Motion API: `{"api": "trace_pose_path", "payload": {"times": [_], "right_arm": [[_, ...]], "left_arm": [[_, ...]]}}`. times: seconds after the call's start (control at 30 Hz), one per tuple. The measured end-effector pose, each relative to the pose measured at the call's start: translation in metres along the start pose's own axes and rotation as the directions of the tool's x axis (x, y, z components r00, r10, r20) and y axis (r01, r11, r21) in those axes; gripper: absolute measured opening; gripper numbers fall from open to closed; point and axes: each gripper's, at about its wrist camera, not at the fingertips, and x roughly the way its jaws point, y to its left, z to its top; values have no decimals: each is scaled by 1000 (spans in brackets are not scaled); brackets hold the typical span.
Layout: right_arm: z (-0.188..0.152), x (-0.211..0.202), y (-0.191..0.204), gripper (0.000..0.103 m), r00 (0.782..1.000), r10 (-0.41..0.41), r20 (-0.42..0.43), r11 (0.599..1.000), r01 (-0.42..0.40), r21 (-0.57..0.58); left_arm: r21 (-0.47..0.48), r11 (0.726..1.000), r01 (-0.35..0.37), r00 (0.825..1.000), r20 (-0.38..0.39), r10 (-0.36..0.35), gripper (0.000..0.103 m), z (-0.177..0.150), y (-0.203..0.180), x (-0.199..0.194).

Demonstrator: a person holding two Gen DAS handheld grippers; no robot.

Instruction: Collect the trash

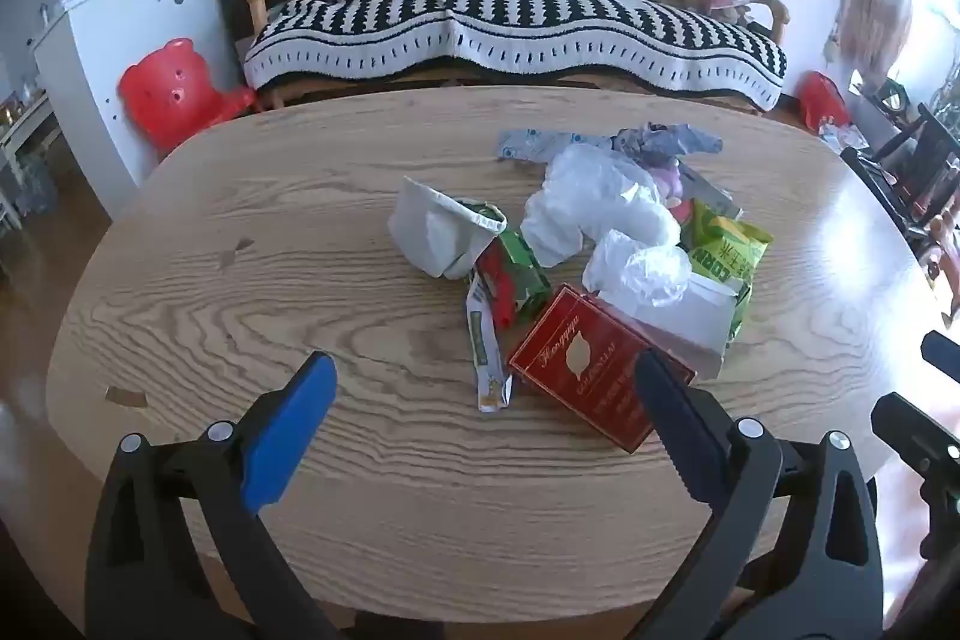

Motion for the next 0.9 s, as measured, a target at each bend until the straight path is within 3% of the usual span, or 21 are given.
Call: {"api": "trace_pose_path", "payload": {"times": [0.9], "right_arm": [[-4,-2,-7,97,1000,23,11,1000,-23,19]], "left_arm": [[9,1000,-13,1000,-22,13,97,-2,2,4]]}}
